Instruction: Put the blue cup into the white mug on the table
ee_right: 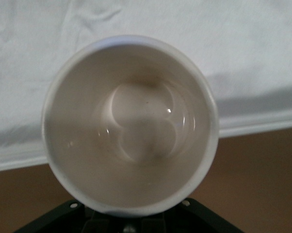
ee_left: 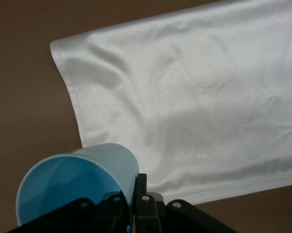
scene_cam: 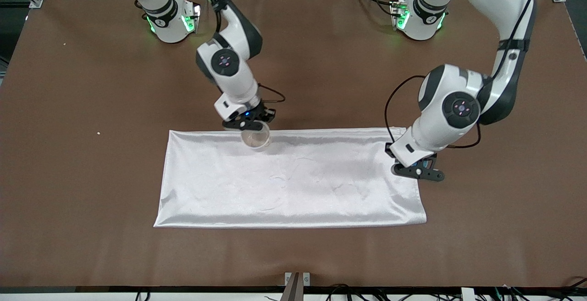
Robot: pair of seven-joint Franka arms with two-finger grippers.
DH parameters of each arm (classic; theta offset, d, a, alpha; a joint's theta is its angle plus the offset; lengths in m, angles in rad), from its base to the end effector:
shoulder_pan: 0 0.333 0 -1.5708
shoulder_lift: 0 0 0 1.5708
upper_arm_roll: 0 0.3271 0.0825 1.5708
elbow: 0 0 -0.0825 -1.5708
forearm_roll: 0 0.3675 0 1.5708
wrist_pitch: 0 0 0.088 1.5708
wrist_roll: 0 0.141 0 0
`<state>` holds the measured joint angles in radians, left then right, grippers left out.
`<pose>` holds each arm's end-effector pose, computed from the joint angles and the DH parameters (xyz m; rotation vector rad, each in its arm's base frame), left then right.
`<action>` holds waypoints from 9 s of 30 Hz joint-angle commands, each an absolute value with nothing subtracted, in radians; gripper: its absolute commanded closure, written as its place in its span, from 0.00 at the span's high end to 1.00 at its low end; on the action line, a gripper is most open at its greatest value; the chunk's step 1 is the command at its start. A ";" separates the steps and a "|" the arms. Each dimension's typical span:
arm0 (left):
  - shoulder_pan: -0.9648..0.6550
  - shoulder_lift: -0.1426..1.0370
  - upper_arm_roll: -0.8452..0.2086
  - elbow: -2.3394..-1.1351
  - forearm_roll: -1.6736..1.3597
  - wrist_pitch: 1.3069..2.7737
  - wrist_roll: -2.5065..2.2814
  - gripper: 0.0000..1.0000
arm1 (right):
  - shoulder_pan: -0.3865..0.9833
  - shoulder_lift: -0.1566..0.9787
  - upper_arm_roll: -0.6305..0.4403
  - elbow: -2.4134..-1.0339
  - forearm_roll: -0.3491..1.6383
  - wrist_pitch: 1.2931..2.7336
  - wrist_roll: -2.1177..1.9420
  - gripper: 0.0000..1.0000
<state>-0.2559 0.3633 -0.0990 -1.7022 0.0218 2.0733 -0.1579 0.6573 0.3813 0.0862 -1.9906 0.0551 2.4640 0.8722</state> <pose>0.6073 -0.2174 0.3682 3.1080 -0.3131 0.0083 0.4524 0.4152 0.2680 -3.0153 0.2686 -0.0225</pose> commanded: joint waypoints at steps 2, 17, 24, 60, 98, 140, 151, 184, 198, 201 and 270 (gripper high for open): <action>-0.241 0.215 -0.114 -1.732 0.044 1.928 -0.179 0.00 | 0.793 0.371 0.080 -2.019 0.041 2.477 1.080 0.00; -0.238 -0.026 -0.112 -1.727 0.049 1.704 -0.193 0.00 | 1.006 0.419 0.072 -2.063 0.020 2.580 1.368 0.00; -0.238 -0.040 -0.158 -1.727 0.121 1.683 -0.218 0.00 | 1.048 0.468 0.072 -2.057 -0.066 2.626 1.528 0.00; -0.244 -0.043 -0.225 -1.720 0.115 1.660 -0.305 0.00 | 1.083 0.379 0.081 -2.000 -0.163 2.450 1.703 1.00; -0.255 0.063 -0.618 -1.677 0.124 1.684 -0.687 0.00 | 0.370 0.288 0.075 -1.882 -0.150 2.155 0.646 1.00; -0.324 0.403 -0.882 -1.936 0.598 2.192 -1.137 0.00 | 0.028 0.213 0.081 -1.746 -0.104 1.875 0.094 1.00; -0.337 0.452 -0.882 -1.994 0.658 2.252 -1.147 0.00 | 0.028 0.140 0.080 -1.690 -0.054 1.802 0.091 1.00; -0.321 0.508 -0.887 -1.982 0.689 2.258 -1.160 1.00 | 0.026 -0.112 0.075 -1.861 -0.054 1.769 0.061 1.00; -0.259 0.269 -0.904 -1.945 0.496 2.125 -1.128 1.00 | -0.023 -0.066 0.069 -1.756 -0.051 1.732 -0.040 1.00; -0.252 0.221 -0.874 -1.919 0.425 2.073 -1.071 1.00 | -0.025 -0.057 0.069 -1.732 -0.051 1.715 -0.038 1.00; -0.241 0.003 0.074 -1.621 0.021 1.661 -0.150 1.00 | -0.034 0.040 0.067 -1.580 0.011 1.628 -0.015 1.00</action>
